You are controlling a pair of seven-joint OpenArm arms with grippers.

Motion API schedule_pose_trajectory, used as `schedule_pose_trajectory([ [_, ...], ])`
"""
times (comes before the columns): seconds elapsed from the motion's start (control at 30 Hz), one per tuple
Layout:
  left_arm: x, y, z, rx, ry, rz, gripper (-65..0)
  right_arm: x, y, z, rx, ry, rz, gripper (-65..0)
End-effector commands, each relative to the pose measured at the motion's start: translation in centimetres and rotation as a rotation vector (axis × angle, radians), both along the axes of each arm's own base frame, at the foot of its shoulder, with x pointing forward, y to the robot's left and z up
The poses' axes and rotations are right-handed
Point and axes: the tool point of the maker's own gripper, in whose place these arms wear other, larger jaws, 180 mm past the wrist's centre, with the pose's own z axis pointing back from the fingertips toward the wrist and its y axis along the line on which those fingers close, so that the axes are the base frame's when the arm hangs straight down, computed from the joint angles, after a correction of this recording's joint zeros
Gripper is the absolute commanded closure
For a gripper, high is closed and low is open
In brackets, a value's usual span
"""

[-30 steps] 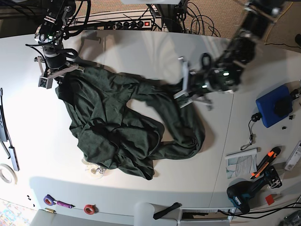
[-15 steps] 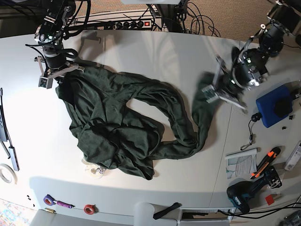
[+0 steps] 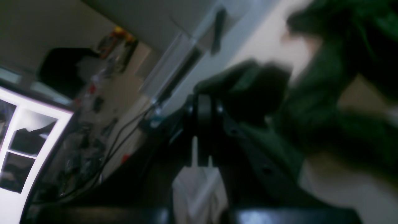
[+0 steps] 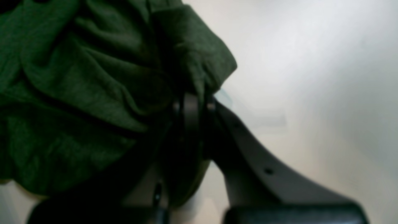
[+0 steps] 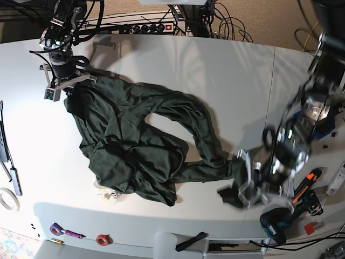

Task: Layout the t-shirt on the table in an organized manner, then fold the t-shirt properly
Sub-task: 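Grasp a sleeve end of the shirt with the left gripper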

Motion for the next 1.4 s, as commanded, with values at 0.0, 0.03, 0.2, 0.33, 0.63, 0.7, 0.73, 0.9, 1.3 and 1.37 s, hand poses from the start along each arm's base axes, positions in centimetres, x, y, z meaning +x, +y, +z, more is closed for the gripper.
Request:
schedule_pose_trajectory([
  [0.0, 2.0, -0.1, 2.9, -0.039, -0.069, 0.0, 0.0, 0.6, -0.3, 1.2, -0.016, -0.045, 0.004, 0.0],
  [0.03, 3.3, -0.5, 3.4, -0.07, -0.06, -0.007, 0.0, 0.6, -0.3, 1.2, -0.016, -0.045, 0.004, 0.0],
  [0.2, 9.9, -2.6, 7.7, -0.251, -0.039, -0.014, 0.0, 0.6, -0.3, 1.3, -0.017, -0.047, 0.004, 0.0],
  [0.33, 13.0, -4.9, 12.9, -0.331, -0.045, -0.034, 0.0, 0.7, -0.3, 1.3, -0.018, -0.05, 0.004, 0.0],
  [0.63, 14.8, -7.4, 17.2, -0.418, -0.024, -0.047, -29.7, 0.8, -0.3, 1.4, -0.019, -0.056, 0.004, 0.0],
  [0.7, 15.3, -6.5, 15.0, -0.404, 0.041, -0.002, -32.2, 0.8, -0.3, 1.4, -0.019, -0.056, 0.004, 0.0],
  [0.73, 15.5, -5.9, 13.7, -0.396, 0.077, 0.024, -32.2, 0.8, -0.3, 1.4, -0.019, -0.057, 0.004, 0.0],
  [0.9, 15.0, -2.9, 5.6, -0.325, 0.323, 0.104, -32.2, 0.9, -0.3, 1.6, -0.021, -0.069, 0.004, 0.0],
  [1.3, 5.3, -2.5, -12.1, -0.437, 0.751, 0.009, -32.3, 0.9, -0.3, 1.6, -0.02, -0.067, 0.004, 0.0],
  [1.37, 5.1, -2.8, -13.2, -0.447, 0.733, 0.027, -32.5, 0.9, -0.3, 1.5, -0.02, -0.065, 0.005, 0.0],
])
